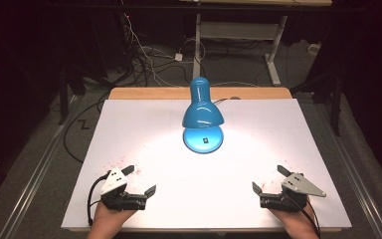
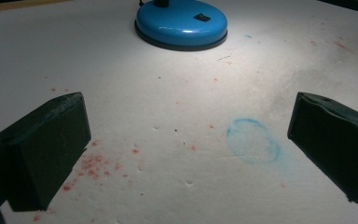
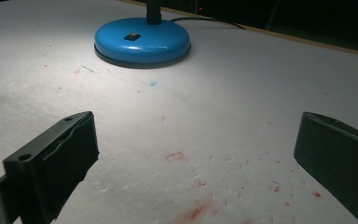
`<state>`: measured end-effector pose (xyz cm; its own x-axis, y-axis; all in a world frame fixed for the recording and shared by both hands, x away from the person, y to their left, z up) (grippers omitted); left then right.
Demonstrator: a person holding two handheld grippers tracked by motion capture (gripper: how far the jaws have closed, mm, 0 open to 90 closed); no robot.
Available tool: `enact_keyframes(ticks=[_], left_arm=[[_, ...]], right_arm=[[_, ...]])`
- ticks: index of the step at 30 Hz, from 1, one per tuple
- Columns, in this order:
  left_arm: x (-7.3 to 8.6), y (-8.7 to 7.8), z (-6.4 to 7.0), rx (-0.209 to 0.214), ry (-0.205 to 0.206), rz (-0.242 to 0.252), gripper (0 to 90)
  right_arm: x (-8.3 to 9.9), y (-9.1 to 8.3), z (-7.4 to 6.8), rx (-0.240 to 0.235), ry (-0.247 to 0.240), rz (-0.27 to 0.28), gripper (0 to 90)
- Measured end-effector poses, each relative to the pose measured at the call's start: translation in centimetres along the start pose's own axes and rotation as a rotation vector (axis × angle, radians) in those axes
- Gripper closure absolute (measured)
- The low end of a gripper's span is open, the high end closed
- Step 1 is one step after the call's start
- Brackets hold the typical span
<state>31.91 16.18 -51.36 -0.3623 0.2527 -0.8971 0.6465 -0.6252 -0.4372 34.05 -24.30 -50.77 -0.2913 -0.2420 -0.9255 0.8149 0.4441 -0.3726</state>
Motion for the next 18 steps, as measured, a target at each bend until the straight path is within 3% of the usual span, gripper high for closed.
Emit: enact_keyframes(ticks=[10, 18], left_arm=[[1.0, 0.6, -0.6, 0.013, -0.012, -0.034, 0.0], [0.8, 0.3, -0.9, 0.007, -0.038, -0.018, 0.0]], right_arm=[[-0.1, 0.1, 0.5, -0.001, 0.018, 0.005, 0.3], [-0.4, -0.2, 1.1, 0.027, 0.031, 0.021, 0.3]])
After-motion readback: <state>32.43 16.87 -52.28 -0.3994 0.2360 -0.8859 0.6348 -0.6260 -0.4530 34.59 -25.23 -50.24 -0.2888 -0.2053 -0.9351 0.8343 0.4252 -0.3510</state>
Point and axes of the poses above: each handheld gripper's, and its own axes: y roughly forward along the jaws, x roughly out of its underside, z roughly to its right, the point moved 7 cm from there along y, roughly forward along the jaws, and after that the axes turned 2 degrees about y, right-handed, at the moved point
